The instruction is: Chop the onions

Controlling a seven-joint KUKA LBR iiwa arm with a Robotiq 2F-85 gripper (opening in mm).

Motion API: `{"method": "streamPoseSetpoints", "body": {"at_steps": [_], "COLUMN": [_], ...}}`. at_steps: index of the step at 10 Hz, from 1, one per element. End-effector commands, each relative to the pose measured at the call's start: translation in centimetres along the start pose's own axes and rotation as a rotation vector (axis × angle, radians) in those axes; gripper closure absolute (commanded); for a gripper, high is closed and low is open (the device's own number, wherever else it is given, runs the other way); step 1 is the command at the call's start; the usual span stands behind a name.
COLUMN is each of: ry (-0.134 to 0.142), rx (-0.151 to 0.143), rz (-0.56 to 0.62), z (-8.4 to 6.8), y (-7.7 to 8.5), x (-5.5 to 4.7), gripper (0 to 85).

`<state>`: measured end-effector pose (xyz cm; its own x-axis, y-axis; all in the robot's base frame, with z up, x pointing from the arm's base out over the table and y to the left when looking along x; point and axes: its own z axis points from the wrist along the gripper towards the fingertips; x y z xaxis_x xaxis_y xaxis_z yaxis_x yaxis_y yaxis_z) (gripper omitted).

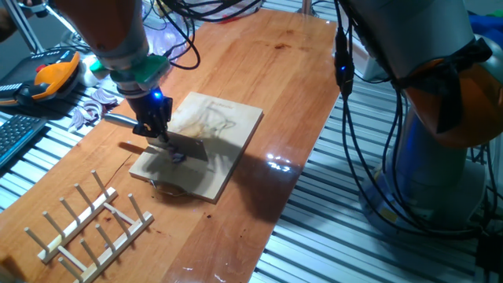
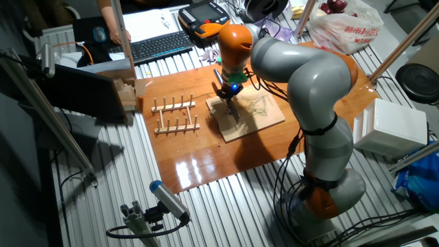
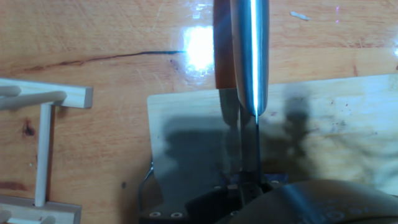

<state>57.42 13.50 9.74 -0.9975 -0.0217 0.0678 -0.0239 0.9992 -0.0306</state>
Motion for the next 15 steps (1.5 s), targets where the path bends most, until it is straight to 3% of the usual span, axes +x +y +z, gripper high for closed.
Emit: {"method": "streamPoseSetpoints", "body": {"at_steps": [1, 5, 8, 10, 13, 15], "ry": [-0.002, -0.014, -0.050, -0.042, 0.001, -0.003], "rx": [0.000, -0.007, -0.012, -0.008, -0.001, 0.011], "rz": [-0.001, -0.005, -0.006, -0.009, 0.000, 0.000], "z": [0.1, 1.1, 2.4, 1.7, -0.8, -1.1], "y": [0.0, -0.1, 0.0, 0.2, 0.2, -0.1], "x": [0.0, 0.0, 0.1, 0.0, -0.2, -0.3], "gripper": [85.0, 85.0, 85.0, 85.0, 85.0, 85.0]}}
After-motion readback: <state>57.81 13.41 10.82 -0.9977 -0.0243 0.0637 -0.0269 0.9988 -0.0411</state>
